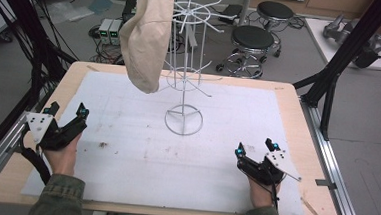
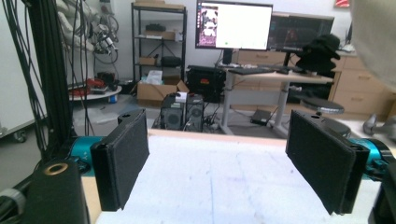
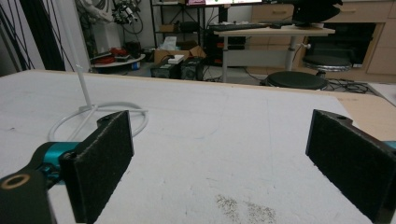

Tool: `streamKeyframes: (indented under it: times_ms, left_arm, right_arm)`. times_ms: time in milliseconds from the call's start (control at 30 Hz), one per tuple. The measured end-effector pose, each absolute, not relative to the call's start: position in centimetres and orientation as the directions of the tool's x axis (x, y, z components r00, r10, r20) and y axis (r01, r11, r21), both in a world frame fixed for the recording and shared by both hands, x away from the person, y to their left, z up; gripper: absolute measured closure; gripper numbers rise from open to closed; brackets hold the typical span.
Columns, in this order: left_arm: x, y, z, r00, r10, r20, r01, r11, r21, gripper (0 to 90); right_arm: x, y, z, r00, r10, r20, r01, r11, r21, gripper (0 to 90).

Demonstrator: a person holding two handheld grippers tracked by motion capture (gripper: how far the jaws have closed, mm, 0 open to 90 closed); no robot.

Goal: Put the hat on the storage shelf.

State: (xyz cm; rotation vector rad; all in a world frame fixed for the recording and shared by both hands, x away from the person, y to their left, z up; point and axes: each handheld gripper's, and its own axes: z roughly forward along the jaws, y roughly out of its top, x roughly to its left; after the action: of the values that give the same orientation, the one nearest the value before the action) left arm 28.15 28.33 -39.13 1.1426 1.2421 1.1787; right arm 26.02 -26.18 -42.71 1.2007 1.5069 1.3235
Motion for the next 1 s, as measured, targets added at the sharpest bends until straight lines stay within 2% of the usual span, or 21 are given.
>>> streamKeyframes:
  times_ms: [233, 467, 567, 833, 1000]
  left_arm:
    - [27.6, 29.1, -40.4, -0.025, 0.996, -0.086, 0.014, 0.087, 0.996, 21.2]
    - [27.1, 29.2, -41.8, -0.037, 0.997, -0.064, 0.049, 0.065, 0.997, 20.8]
    - [27.2, 29.4, -42.3, -0.027, 0.996, -0.086, 0.069, 0.087, 0.994, 20.6]
    - [26.9, 29.6, -43.0, -0.036, 0.997, -0.073, 0.098, 0.076, 0.992, 21.0]
    - [26.7, 29.4, -43.1, -0.030, 0.998, -0.064, 0.090, 0.066, 0.994, 20.8]
  right_arm:
    - [26.0, -26.2, -42.7, -0.246, 0.969, 0.028, 0.153, 0.011, 0.988, 6.5]
    - [26.0, -26.1, -42.7, -0.247, 0.969, 0.031, 0.157, 0.008, 0.987, 6.5]
    - [26.0, -26.1, -42.7, -0.247, 0.968, 0.031, 0.158, 0.008, 0.987, 6.5]
    - [26.0, -26.1, -42.7, -0.247, 0.968, 0.031, 0.158, 0.008, 0.987, 6.5]
    - [26.1, -26.1, -42.8, -0.252, 0.967, 0.038, 0.173, 0.006, 0.985, 6.5]
